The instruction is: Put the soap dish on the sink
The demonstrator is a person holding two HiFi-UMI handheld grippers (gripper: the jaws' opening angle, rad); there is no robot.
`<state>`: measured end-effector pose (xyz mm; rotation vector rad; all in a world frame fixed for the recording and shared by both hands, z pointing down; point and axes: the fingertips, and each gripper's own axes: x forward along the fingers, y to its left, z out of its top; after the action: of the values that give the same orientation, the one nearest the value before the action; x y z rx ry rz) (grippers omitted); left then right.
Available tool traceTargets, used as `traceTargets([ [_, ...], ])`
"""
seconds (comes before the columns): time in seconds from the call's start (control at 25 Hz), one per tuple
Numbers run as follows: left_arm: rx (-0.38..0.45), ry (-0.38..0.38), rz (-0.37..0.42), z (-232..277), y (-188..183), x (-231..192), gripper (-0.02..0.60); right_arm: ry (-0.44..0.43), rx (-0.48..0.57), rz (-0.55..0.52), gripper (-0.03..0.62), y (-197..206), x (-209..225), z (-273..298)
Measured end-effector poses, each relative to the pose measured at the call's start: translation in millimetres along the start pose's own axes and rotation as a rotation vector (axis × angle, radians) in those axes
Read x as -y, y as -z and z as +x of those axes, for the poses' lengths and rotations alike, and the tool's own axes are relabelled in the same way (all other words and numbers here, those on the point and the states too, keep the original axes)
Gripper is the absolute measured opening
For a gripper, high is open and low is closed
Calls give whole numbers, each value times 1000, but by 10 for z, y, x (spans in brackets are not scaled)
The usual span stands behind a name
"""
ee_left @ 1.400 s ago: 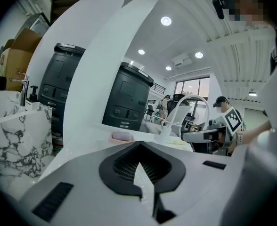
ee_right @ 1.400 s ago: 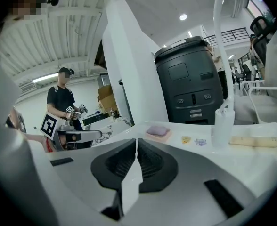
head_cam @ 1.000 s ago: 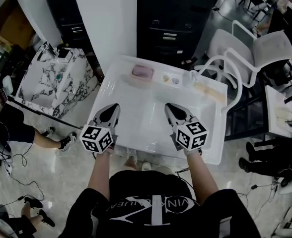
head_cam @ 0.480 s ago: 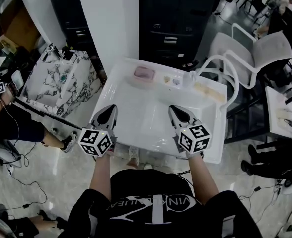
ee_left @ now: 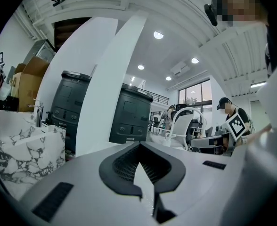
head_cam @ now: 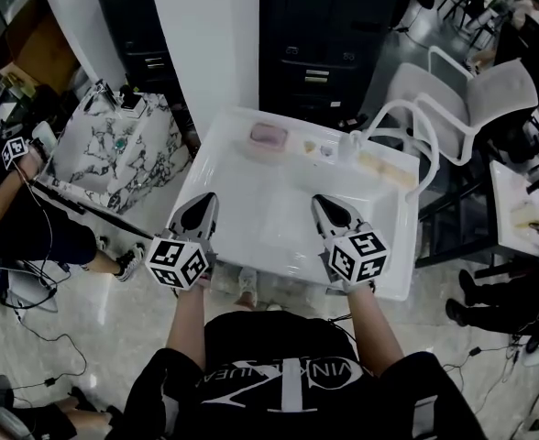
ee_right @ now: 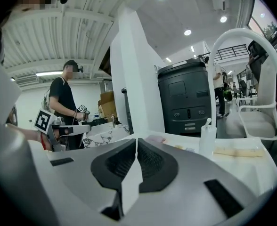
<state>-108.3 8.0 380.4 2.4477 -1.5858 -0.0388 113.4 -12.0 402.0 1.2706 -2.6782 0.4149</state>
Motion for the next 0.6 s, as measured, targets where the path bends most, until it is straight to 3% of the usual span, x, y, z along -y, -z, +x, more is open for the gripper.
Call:
traceTargets([
  [0.6,15,-5,6,-63,2,120,14,-13,-5,15,32,112,-85,-87],
])
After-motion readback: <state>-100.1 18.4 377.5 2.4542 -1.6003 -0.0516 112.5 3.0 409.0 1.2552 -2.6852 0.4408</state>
